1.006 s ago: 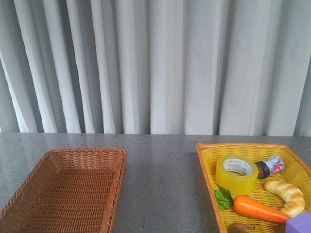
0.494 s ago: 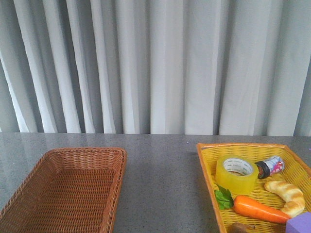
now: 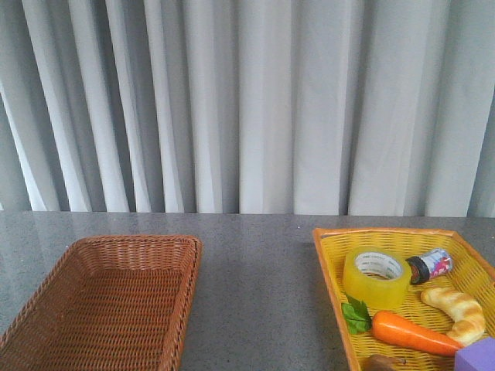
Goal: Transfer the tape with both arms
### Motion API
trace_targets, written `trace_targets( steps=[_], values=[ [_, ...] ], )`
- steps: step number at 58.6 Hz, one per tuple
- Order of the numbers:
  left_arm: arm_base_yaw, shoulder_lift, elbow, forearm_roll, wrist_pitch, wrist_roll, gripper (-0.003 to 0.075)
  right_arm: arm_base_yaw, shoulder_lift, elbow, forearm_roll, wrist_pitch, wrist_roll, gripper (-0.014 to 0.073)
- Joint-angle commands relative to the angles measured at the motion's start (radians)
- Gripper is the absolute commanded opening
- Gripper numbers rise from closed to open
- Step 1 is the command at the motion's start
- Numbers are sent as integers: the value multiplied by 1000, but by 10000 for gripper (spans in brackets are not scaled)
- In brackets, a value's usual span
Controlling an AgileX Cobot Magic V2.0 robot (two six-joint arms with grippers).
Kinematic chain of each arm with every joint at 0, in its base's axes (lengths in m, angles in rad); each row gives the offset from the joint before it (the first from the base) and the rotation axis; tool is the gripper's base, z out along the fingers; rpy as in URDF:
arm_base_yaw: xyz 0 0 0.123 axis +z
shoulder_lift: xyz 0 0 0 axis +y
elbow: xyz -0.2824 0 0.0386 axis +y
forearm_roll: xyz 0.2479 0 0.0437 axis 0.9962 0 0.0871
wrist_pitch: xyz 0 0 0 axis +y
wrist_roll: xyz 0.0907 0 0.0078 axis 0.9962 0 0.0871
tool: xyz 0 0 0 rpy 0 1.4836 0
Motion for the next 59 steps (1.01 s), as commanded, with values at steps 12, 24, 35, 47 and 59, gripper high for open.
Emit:
trace_targets(
  steps=[12, 24, 35, 47, 59],
  values=[
    [-3, 312, -173, -2, 65, 0, -6, -6, 230, -113, -13, 80, -6, -4],
    [-3, 424, -173, -3, 173, 0, -6, -6, 328, -113, -12, 175, -5, -4],
    [-3, 490, -170, -3, 212, 0, -6, -6, 372, -111, -8, 185, -2, -4],
    [-3, 528, -166, -2, 210, 0, 60, -6, 378, -111, -11, 195, 1, 42],
    [-3, 539, -166, 24, 199, 0, 374, -6, 378, -111, -17, 199, -7, 344]
  ],
)
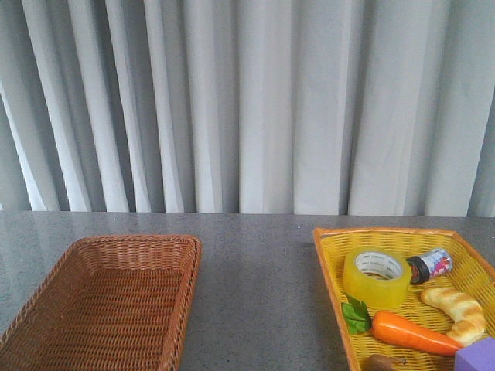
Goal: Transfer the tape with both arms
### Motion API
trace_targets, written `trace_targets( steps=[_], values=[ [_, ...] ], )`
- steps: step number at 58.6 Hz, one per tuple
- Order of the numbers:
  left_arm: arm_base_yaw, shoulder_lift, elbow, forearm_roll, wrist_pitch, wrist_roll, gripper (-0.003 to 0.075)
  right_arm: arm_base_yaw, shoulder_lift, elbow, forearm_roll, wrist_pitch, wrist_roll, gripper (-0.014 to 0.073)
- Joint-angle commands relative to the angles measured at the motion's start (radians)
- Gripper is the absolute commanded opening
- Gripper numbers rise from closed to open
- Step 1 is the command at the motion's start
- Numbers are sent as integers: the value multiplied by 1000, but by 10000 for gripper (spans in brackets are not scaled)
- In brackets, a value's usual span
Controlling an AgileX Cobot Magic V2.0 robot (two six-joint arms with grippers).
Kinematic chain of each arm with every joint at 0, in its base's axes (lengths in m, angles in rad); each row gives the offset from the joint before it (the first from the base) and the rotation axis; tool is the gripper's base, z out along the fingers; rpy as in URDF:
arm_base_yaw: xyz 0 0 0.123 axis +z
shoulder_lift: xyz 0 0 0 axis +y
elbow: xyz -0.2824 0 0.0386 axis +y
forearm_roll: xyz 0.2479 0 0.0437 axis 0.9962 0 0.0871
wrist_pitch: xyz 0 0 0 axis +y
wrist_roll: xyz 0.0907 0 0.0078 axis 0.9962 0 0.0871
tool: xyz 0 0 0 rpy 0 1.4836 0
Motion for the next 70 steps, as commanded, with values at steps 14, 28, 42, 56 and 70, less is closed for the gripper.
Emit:
trace_targets(
  steps=[14, 28, 42, 56, 70],
  values=[
    [-4, -1, -29, -60, -100, 0, 625, -6, 6, -28, -10, -62, -5, 667],
    [-47, -1, -72, -87, -49, 80, 594, -6, 85, -120, -24, 28, 31, 637],
    [-174, 2, -125, -86, -16, 153, 587, -6, 308, -317, -62, 182, 40, 581],
    [-344, 87, -125, -94, 1, 188, 587, -5, 498, -480, 18, 200, -61, 571],
    [-456, 181, -125, -94, -26, 197, 587, -5, 712, -644, 80, 201, -103, 571]
  ],
)
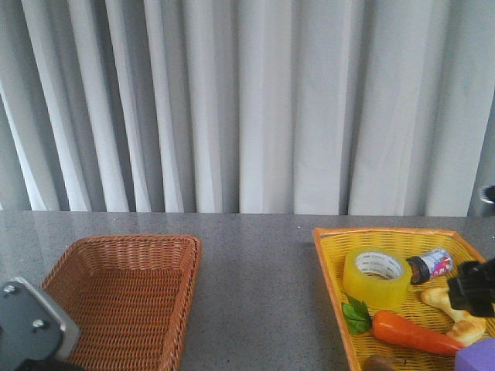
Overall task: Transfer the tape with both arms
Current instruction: 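Lower the right gripper onto the yellow tape roll in the yellow tray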
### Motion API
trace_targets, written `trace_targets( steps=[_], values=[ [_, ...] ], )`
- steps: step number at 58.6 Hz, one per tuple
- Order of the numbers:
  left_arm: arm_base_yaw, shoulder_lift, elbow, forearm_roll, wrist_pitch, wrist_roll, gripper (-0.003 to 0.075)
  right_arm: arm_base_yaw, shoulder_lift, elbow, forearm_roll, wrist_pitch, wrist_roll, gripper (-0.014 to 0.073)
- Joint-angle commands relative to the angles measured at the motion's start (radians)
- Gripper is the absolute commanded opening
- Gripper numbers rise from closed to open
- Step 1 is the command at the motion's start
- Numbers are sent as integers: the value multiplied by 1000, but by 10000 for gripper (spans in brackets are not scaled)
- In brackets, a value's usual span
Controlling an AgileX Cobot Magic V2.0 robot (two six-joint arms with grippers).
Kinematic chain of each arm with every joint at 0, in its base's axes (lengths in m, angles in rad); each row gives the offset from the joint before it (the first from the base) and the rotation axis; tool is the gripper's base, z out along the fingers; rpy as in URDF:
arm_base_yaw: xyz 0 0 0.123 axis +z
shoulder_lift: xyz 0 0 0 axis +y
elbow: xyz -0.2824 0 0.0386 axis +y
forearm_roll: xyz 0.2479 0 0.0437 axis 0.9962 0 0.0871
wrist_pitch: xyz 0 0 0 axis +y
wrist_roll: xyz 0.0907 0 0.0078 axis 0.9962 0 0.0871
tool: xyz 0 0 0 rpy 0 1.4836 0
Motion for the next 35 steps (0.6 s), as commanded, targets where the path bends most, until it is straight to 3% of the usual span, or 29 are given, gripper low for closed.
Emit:
trace_targets(
  steps=[1, 17, 35],
  values=[
    [-21, 18, -33, -15, -78, 1, 587, -5, 63, -101, 12, -42, -18, 571],
    [-21, 24, -31, -14, -80, 1, 587, -5, 341, -358, 56, 5, 37, 559],
    [-21, 24, -31, -14, -80, 1, 587, -5, 604, -630, 60, 99, 149, 469]
  ],
)
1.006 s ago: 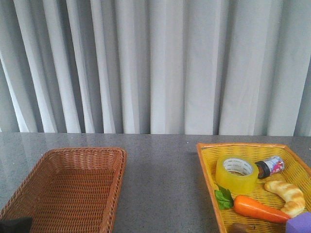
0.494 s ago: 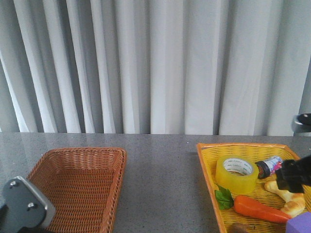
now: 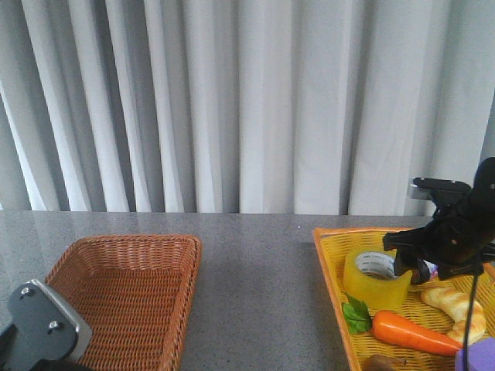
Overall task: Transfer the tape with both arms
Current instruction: 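Lower the right gripper onto the yellow tape roll in the yellow tray, then grasp the tape roll rim with the right gripper and lift it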
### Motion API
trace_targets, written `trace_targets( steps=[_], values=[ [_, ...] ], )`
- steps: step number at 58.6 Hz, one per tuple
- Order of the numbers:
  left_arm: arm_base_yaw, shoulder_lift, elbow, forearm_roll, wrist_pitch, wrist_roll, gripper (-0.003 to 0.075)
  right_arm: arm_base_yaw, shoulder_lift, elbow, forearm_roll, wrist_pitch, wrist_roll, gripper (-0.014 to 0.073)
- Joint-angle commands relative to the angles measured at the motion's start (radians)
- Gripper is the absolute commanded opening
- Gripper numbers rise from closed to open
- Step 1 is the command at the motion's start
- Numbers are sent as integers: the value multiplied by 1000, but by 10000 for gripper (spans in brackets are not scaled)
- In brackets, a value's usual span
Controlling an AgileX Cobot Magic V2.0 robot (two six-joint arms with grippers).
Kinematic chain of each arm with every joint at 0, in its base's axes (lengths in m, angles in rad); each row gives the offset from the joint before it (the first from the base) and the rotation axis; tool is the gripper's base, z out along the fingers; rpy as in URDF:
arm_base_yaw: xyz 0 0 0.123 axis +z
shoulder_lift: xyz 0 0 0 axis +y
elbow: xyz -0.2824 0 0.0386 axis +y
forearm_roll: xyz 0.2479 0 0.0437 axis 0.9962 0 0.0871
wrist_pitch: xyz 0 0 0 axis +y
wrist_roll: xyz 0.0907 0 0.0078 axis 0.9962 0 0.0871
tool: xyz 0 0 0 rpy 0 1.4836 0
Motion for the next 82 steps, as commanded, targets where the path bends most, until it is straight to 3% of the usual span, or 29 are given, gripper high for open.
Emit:
trace_targets(
  steps=[1, 23, 39, 46, 71, 82],
  values=[
    [-7, -11, -31, -13, -58, -1, 587, -5, 24, -102, 4, -5, 24, 463],
    [-7, -11, -31, -13, -58, -1, 587, -5, 206, -262, 27, 0, 51, 379],
    [-7, -11, -31, -13, -58, -1, 587, -5, 215, -265, 26, -1, 53, 150],
    [-7, -11, -31, -13, -59, -1, 587, -5, 215, -266, 27, -2, 53, 90],
    [-7, -11, -31, -13, -60, -1, 587, 5, 42, -266, 47, 6, -17, 135],
    [-7, -11, -31, -13, -60, -1, 587, 96, -48, -266, 87, 6, -123, 147]
  ],
)
